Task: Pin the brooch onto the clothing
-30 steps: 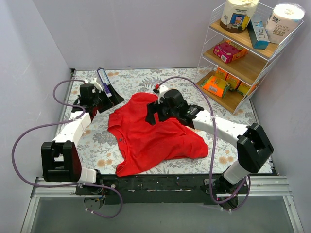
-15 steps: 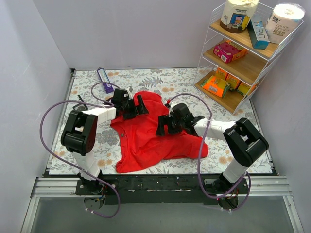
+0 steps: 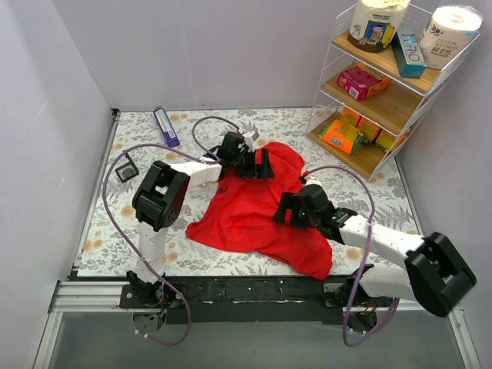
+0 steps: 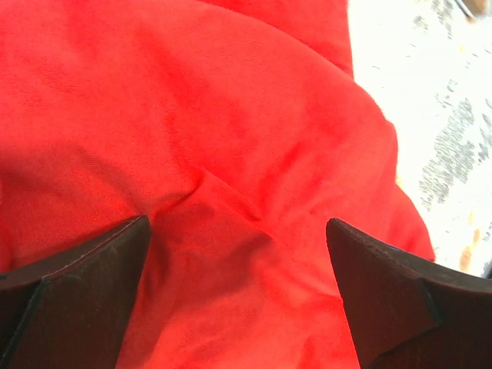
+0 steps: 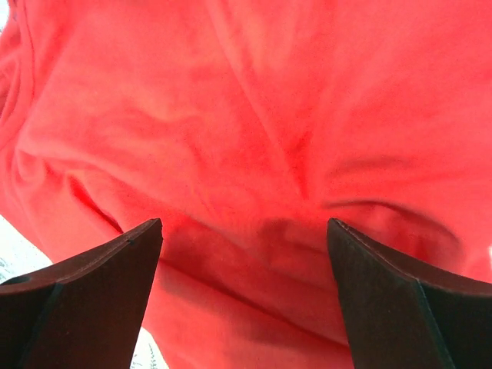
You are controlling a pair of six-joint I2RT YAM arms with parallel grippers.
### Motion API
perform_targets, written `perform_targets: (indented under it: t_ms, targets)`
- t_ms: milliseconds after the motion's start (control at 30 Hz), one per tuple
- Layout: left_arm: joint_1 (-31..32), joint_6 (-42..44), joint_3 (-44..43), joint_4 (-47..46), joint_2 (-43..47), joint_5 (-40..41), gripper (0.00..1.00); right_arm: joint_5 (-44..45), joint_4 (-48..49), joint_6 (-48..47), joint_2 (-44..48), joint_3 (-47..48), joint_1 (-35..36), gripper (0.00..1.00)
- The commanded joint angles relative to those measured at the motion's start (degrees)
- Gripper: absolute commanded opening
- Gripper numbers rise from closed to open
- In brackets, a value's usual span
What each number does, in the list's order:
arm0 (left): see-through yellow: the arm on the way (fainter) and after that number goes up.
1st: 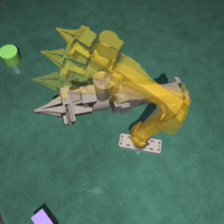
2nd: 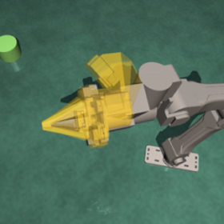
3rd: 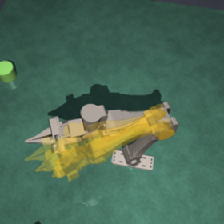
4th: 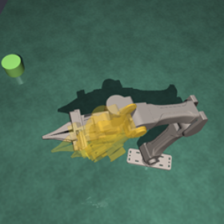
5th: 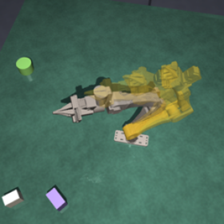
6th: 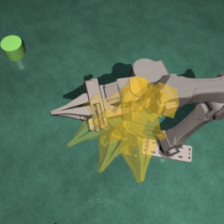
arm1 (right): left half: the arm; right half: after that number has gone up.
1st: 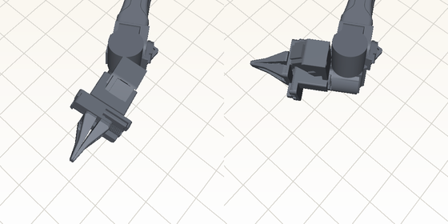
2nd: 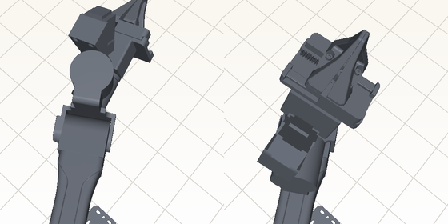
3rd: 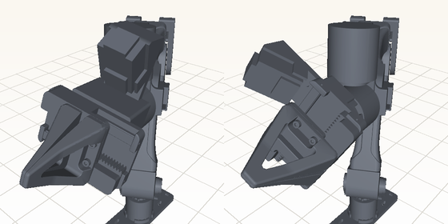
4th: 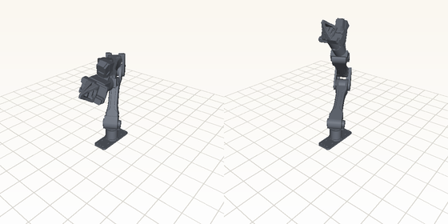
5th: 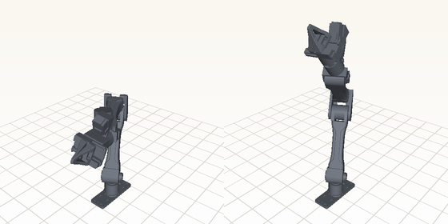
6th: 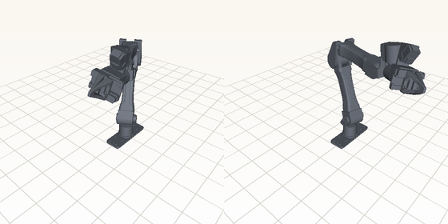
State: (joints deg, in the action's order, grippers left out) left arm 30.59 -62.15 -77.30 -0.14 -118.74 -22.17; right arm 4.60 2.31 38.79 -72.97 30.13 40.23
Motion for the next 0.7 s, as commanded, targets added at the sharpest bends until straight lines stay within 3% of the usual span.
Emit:
perform_targets:
  t_ms: [0,133,267,433,667]
  targets:
    - [1.93,0.19,-4.43,1.73,1.39,-4.89,0.98,9.98,-10.82,0.17,11.08,1.68,-0.24,0.94]
    - [1.84,-0.34,-8.91,2.33,6.93,-4.9,0.98,11.75,-14.87,-5.88,15.92,8.0,-0.15,0.93]
    - [1.93,0.8,-12.53,8.04,14.12,-0.26,0.98,8.51,-16.54,-14.34,10.51,19.84,-0.15,0.93]
    - [1.32,-0.51,-3.86,15.16,26.25,11.25,0.98,7.09,-19.35,-21.55,-0.75,31.64,-0.15,0.93]
    - [-4.91,-2.0,10.64,26.23,44.1,17.14,0.98,1.58,-18.22,-25.42,-17.44,44.39,-1.82,0.93]
